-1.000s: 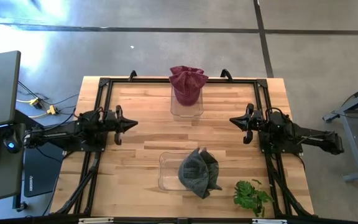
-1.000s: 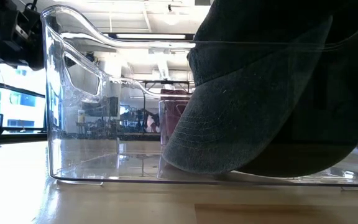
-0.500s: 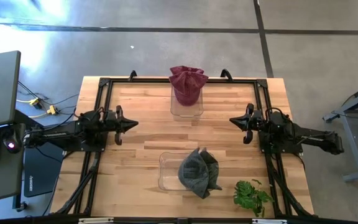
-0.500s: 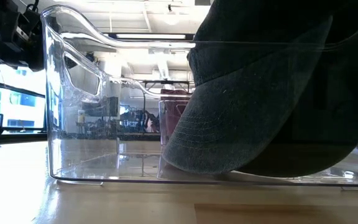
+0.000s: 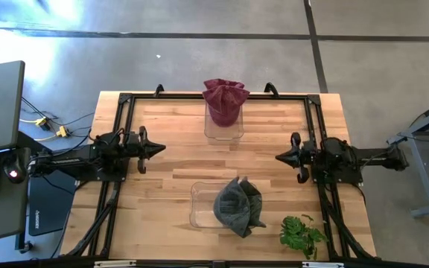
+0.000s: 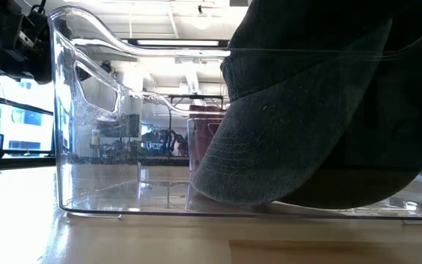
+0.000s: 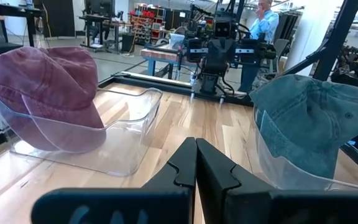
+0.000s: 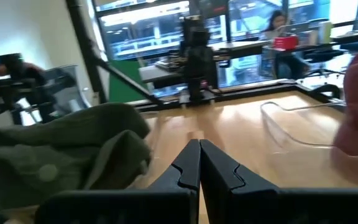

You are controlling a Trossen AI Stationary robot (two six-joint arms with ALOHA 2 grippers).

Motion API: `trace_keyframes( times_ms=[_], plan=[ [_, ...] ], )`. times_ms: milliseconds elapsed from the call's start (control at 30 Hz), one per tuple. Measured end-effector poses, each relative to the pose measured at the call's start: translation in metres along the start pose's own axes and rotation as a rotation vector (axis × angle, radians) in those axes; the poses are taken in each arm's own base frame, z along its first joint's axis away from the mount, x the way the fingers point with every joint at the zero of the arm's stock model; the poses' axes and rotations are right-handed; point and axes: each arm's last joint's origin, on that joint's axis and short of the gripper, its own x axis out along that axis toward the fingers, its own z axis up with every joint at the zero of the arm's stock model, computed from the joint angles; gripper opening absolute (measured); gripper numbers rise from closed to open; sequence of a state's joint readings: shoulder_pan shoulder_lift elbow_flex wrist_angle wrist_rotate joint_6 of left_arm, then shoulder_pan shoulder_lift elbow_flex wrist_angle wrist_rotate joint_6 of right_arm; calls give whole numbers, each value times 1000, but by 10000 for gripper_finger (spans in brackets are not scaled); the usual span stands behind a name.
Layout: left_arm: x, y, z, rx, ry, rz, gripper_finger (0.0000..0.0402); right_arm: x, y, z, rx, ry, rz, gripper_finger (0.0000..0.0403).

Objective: Pick & Place hat
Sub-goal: Return to home position

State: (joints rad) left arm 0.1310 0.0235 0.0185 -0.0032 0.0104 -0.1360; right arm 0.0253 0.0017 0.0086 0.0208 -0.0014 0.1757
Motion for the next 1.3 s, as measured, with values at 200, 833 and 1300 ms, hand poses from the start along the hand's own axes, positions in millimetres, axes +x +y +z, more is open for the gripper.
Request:
trace_keyframes(
  times_ms=[200,833,1300],
  plan=[
    [0,0,0,0,0,0,0,0,3,-1,1,6,27,0],
    [0,0,0,0,0,0,0,0,3,-1,1,9,27,0],
    [0,0,0,0,-1,0,0,0,3,-1,1,8,27,0]
  ],
)
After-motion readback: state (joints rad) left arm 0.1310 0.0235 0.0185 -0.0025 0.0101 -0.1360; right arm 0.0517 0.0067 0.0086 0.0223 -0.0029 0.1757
